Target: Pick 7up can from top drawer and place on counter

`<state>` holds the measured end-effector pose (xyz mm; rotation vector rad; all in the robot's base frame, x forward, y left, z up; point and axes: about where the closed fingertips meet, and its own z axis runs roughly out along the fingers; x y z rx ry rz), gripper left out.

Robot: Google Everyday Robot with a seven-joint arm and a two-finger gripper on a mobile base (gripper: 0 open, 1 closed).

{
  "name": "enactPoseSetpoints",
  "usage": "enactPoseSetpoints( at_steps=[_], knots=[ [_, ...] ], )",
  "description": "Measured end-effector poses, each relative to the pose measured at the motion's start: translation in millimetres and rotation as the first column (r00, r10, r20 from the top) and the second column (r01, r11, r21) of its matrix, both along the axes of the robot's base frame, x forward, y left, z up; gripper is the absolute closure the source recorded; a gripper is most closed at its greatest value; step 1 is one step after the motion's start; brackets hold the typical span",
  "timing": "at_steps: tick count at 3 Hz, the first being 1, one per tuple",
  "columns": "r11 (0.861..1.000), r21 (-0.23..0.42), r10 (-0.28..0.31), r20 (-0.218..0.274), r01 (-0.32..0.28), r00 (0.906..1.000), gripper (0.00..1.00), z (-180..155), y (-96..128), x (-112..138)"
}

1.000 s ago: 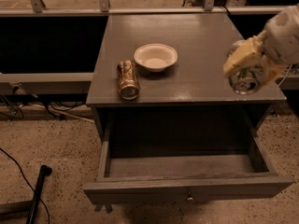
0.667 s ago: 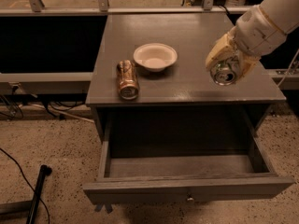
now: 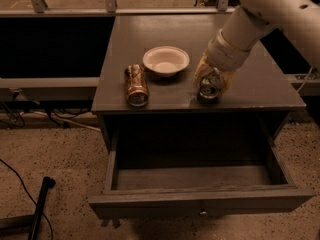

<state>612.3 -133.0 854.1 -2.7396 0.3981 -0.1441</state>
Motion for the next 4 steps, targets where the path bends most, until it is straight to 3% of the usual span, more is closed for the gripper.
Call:
enactPoseSetpoints(
  at_steps=[1, 2, 3, 4],
  knots=[
    [0.999, -0.042, -0.011, -0.039, 0.009, 0.9992, 0.82, -26.5, 9.5, 11.3],
    [0.999, -0.042, -0.011, -0.040, 0.009, 0.9992, 0.50, -21.5, 10.0, 11.6],
    [0.999, -0.042, -0.011, -0.040, 0.009, 0.9992, 0.27, -20.8, 10.0, 11.6],
    [0.996, -0.094, -0.013, -0.056, 0.008, 0.9984, 0.04, -12.3, 10.4, 18.4]
  ],
)
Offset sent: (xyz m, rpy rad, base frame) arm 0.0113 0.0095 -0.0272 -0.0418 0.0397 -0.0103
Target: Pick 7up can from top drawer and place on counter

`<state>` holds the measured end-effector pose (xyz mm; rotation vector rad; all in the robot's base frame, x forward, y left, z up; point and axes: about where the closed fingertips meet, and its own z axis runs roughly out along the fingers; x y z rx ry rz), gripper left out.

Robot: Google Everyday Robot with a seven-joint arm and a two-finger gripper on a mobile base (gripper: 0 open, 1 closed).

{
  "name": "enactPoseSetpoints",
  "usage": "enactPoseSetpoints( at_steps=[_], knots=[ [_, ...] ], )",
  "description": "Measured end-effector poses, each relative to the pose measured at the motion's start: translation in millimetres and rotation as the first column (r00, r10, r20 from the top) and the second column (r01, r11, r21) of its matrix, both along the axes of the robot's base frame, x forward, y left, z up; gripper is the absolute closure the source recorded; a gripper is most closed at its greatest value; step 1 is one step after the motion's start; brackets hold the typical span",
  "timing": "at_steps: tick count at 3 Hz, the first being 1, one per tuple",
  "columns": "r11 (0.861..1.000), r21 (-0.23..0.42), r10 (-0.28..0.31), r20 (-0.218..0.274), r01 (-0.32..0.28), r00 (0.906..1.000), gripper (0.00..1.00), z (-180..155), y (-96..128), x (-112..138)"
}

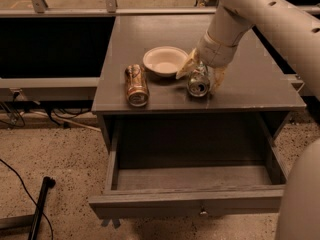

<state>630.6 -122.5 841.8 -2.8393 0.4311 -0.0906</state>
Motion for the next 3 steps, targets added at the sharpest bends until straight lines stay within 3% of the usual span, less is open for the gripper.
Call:
enactPoseSetpoints(
  at_steps=[1, 2, 3],
  knots=[
    [0.998, -0.068, 0.008, -0.028, -0.010, 0.9996, 0.00, 18.9, 0.3, 5.9],
    [0.994, -0.105, 0.006, -0.019, -0.008, 0.9998, 0.00, 33.1, 2.1, 9.7],
    [0.994, -0.106, 0.006, -0.019, -0.008, 0.9998, 0.00, 33.2, 2.6, 10.2]
  ],
)
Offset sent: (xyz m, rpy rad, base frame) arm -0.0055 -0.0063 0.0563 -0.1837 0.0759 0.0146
